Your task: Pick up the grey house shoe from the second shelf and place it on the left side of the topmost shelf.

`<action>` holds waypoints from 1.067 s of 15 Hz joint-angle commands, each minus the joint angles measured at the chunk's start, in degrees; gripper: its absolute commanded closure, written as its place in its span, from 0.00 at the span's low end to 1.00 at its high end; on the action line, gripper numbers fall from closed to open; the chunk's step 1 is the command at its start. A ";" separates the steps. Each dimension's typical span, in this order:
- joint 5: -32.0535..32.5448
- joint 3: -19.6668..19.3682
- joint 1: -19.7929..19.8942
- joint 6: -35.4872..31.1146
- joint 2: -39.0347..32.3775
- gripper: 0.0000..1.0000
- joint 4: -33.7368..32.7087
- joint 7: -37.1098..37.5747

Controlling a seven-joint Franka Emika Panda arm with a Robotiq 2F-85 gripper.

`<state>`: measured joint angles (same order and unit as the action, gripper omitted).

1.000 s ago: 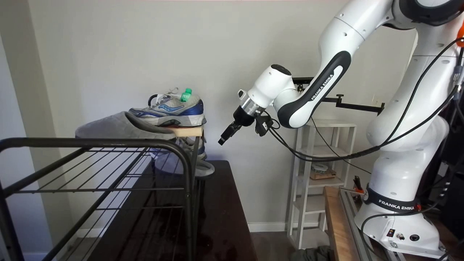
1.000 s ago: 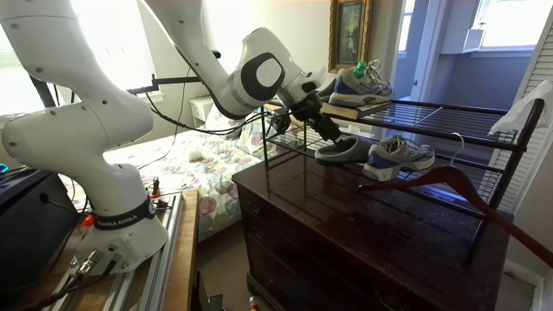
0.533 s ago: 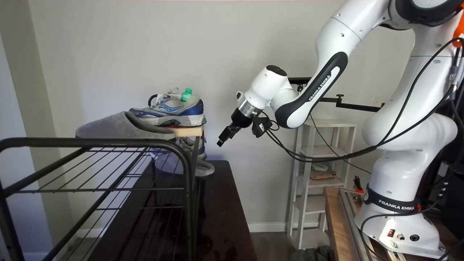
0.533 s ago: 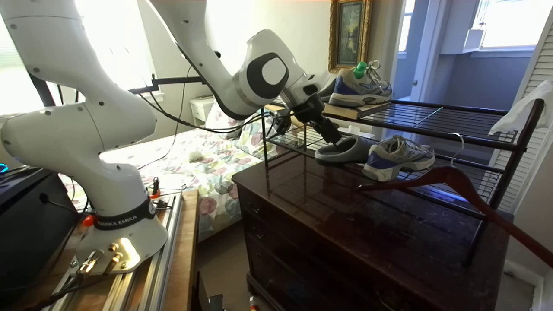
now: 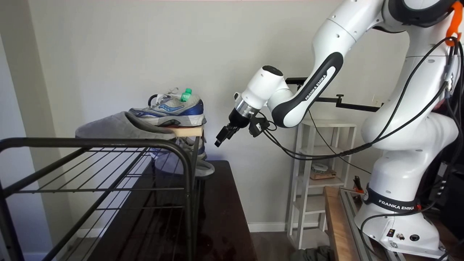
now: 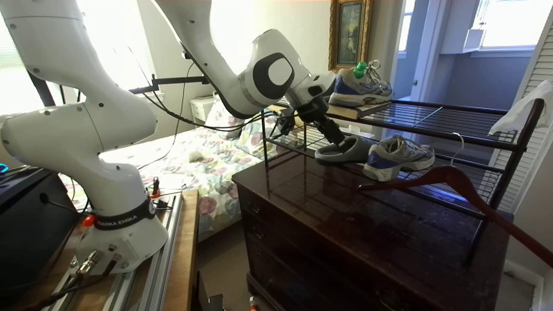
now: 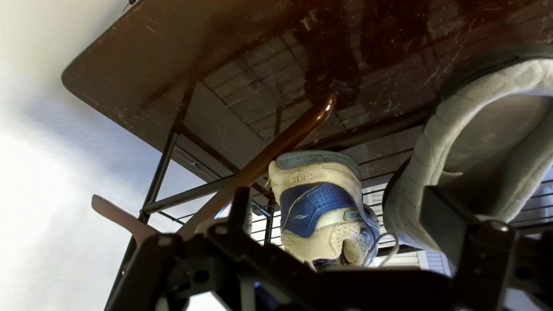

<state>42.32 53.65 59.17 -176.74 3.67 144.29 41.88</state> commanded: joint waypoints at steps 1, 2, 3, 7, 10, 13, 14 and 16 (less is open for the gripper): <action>5.42 2.13 2.54 -2.50 2.31 0.00 -0.53 6.01; 6.84 2.83 3.27 -3.00 2.90 0.00 -0.69 7.27; 8.44 3.93 4.14 -3.10 3.42 0.00 -0.93 8.81; 13.46 10.83 9.53 -1.67 5.50 0.00 -2.38 15.26; 16.16 18.48 16.03 0.48 4.86 0.00 -3.96 18.59; 17.63 26.62 23.53 2.91 4.43 0.00 -4.97 20.76; 17.64 29.39 26.18 3.67 4.56 0.00 -5.23 20.92; 16.32 35.31 31.62 4.07 5.07 0.00 -5.03 20.11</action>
<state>57.48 81.59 83.80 -174.23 8.03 140.19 60.15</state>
